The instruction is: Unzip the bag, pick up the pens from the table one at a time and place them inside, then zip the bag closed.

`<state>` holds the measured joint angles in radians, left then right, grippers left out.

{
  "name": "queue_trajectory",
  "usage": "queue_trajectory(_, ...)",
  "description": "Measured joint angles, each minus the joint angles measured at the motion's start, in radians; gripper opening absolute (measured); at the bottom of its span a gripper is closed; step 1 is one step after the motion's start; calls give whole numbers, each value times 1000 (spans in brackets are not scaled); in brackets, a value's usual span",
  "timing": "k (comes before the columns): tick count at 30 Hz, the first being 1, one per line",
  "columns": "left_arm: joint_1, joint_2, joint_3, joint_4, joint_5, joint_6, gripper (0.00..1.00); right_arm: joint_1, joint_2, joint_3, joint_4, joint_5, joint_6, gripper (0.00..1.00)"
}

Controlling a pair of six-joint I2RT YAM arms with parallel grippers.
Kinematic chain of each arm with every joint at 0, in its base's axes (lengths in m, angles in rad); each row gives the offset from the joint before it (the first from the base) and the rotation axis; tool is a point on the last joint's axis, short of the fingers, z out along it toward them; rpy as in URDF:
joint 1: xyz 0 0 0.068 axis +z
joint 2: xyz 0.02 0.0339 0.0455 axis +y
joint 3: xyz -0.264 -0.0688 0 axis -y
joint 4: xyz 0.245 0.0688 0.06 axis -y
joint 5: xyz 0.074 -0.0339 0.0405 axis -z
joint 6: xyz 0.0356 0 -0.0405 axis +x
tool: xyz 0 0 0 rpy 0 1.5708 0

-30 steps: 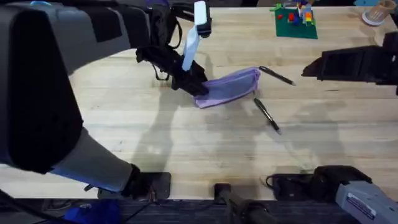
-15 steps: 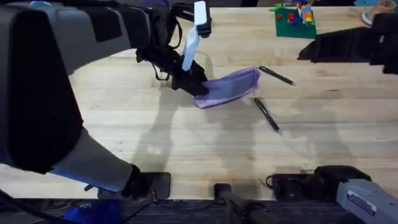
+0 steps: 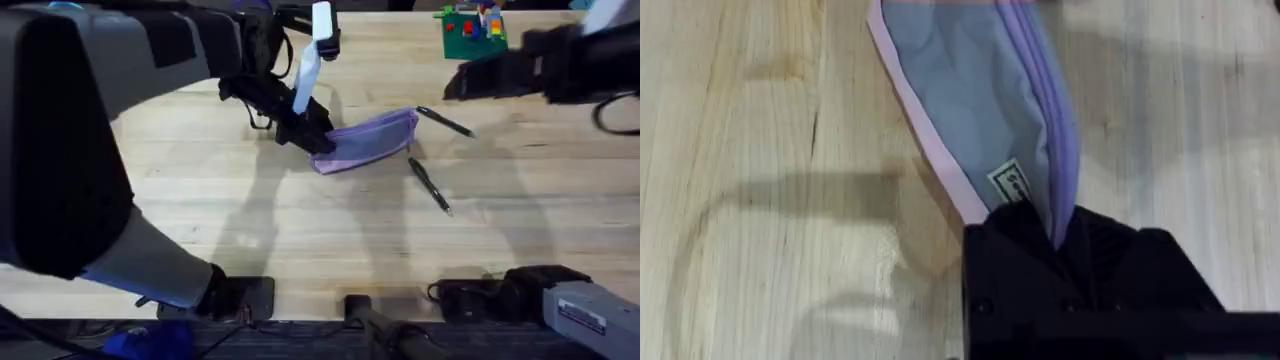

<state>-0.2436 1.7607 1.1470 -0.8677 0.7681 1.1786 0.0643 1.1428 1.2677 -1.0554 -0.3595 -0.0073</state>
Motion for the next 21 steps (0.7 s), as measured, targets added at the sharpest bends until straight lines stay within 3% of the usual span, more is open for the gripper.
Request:
queue_trajectory(13, 0, 0, 0, 0, 0, 0, 43, 31, 3, -354, 337, 0, 23, 996)
queue_trajectory(21, 0, 0, 0, 0, 0, 0, 43, 80, 10, -477, 524, 0, 73, 996)
